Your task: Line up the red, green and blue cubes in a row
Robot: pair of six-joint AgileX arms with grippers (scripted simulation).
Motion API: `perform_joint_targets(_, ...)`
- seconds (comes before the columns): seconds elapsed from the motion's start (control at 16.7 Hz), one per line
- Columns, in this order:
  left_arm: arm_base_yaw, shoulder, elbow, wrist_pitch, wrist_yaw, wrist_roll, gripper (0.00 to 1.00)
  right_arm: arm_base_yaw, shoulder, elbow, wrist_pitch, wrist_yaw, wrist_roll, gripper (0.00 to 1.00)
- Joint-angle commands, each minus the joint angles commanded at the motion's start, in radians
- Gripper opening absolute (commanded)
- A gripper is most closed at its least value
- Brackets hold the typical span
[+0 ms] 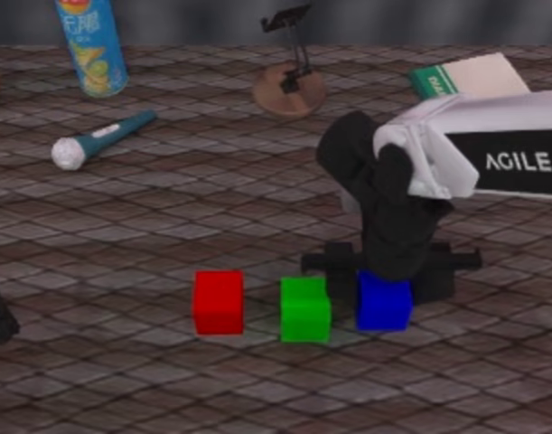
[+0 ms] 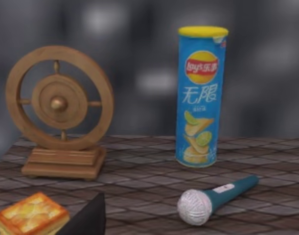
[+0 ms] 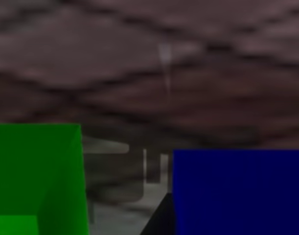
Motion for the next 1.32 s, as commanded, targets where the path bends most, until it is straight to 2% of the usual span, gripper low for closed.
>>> perform_joint_targets(0.78,0.0,0.0,0.0,0.0,0.0,0.0,1.0,0.0,0.0,0.0,0.0,0.0,0.0,0.98)
perform_joint_targets(1.32,0.0,0.0,0.0,0.0,0.0,0.0,1.0,-0.002,-0.001,0.0,0.0,0.0,0.0,1.0)
